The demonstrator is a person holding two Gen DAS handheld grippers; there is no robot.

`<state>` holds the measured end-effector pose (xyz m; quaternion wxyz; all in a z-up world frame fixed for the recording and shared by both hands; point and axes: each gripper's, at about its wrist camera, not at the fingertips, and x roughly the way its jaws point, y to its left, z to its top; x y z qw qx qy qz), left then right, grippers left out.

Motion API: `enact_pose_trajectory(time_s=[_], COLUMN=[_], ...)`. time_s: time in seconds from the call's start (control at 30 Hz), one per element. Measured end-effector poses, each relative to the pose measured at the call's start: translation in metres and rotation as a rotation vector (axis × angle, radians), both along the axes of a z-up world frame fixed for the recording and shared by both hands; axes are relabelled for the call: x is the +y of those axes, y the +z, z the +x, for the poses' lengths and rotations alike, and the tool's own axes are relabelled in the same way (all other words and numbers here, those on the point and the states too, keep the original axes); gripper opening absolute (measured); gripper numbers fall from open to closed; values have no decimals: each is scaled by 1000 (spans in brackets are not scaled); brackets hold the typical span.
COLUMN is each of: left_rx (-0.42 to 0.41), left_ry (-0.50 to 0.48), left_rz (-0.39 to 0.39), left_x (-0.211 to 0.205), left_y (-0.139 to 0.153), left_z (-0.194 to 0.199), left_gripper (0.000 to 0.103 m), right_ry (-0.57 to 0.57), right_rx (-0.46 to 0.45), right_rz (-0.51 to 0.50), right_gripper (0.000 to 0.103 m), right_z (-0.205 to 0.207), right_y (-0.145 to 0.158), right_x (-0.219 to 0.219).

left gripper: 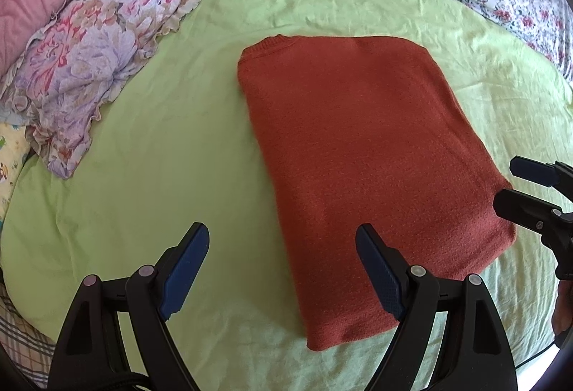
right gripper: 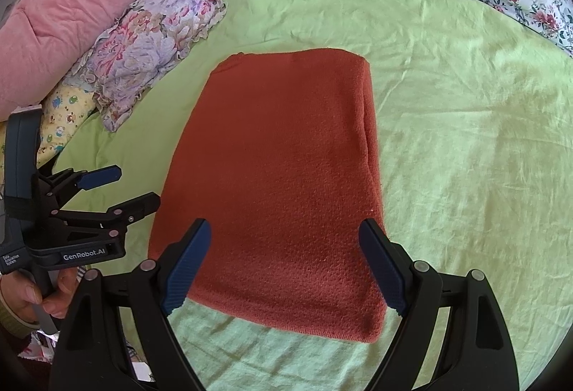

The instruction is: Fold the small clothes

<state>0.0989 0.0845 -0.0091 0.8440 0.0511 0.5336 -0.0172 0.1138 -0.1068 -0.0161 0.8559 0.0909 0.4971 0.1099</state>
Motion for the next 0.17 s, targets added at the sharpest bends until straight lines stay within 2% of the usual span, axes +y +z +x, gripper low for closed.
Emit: enact_pose_trajectory(time_s=[0.17], left_rx=[-17], left_ry=[0], left_rz=[-1], left_x=[3], left_y=[4], left_z=[-2], left_gripper=[84], right_ry=[-1], right_rx=[-8], right_rz=[4], right_gripper=[87], right_z=[1], right_y=[-1], right_x=[1])
